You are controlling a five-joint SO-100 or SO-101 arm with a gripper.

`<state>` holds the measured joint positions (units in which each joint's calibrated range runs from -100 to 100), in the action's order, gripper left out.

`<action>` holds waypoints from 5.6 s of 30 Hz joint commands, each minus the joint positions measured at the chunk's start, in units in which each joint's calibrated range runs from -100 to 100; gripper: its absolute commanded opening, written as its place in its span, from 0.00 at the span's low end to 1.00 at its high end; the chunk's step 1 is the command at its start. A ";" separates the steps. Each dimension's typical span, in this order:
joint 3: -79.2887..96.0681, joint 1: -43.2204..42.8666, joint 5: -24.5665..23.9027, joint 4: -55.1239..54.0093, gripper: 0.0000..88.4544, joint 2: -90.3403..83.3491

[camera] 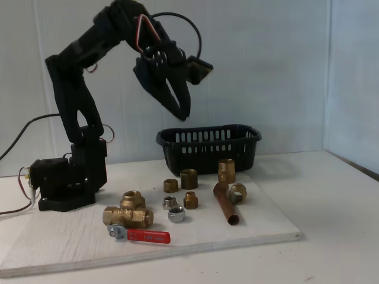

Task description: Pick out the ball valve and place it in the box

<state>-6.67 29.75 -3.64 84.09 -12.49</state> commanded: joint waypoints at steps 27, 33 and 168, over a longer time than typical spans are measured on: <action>-6.68 5.01 3.28 11.43 0.02 11.94; -6.68 6.85 8.97 13.84 0.02 11.94; 34.65 21.61 60.58 -4.15 0.41 11.94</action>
<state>27.92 50.80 56.65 79.79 -0.30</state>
